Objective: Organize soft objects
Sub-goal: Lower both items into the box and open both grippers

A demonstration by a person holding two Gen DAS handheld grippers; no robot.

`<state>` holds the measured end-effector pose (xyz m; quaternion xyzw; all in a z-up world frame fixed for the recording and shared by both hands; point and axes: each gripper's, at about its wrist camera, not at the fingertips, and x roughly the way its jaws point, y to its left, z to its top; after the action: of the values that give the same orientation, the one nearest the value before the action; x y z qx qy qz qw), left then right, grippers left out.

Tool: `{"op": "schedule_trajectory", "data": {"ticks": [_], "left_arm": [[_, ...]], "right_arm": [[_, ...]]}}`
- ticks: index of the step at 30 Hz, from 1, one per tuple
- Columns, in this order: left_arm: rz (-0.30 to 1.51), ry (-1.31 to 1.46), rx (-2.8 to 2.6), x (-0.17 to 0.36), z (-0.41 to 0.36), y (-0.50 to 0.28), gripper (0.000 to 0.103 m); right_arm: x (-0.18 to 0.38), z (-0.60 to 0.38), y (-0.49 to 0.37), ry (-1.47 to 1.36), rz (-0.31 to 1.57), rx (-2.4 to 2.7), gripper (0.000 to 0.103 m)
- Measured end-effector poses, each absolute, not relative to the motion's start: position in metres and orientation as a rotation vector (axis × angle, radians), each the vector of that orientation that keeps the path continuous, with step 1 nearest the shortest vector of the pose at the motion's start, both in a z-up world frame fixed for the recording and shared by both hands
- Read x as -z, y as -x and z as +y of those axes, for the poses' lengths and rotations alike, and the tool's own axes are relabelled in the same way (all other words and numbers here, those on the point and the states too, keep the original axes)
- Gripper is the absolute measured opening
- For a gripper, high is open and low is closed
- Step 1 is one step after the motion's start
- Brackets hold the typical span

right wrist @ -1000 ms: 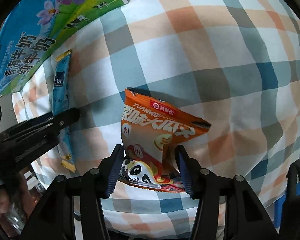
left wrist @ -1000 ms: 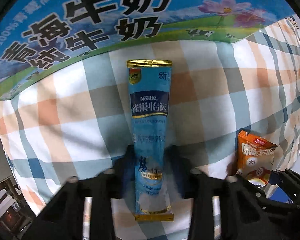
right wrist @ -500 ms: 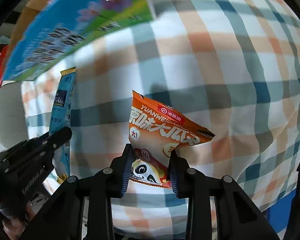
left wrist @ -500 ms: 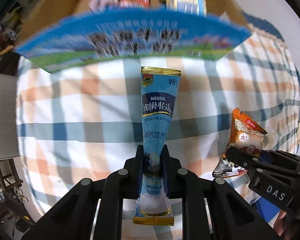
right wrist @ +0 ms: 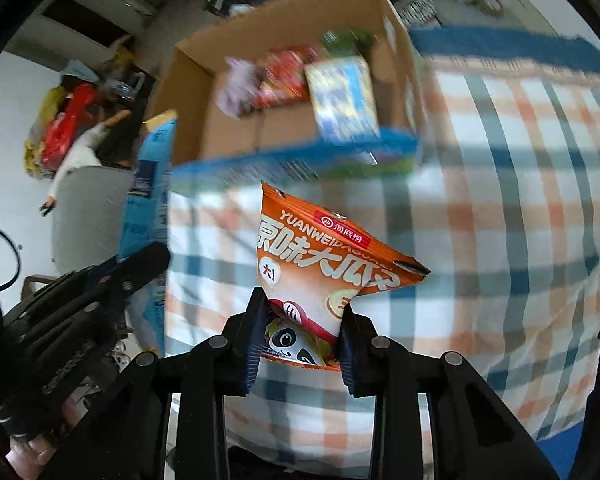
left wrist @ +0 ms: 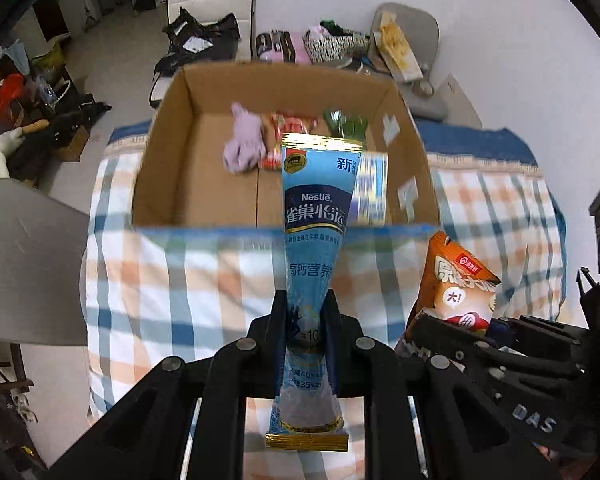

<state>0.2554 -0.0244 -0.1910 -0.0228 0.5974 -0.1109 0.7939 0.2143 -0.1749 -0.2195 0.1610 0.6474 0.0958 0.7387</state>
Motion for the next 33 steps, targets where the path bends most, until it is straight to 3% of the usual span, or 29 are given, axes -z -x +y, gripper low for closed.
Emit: {"op": "schedule_trajectory", "data": {"ticks": [12,27,33], "left_arm": [[1.323,0.123,0.198,0.192,0.004,-0.377,0.013],[1.627,0.146,0.161,0.307,0.011,-0.446,0.014],[1.684,0.130,0.147,0.329,0.008,-0.445,0.020]], "right_arm": [[0.176,-0.151,-0.328,-0.295,1.325,-0.229,0.034],[0.271,-0.125,-0.414,-0.261,1.492,-0.195,0.034],[0.312,-0.117,-0.424,-0.234,1.586,-0.199,0.035]]}}
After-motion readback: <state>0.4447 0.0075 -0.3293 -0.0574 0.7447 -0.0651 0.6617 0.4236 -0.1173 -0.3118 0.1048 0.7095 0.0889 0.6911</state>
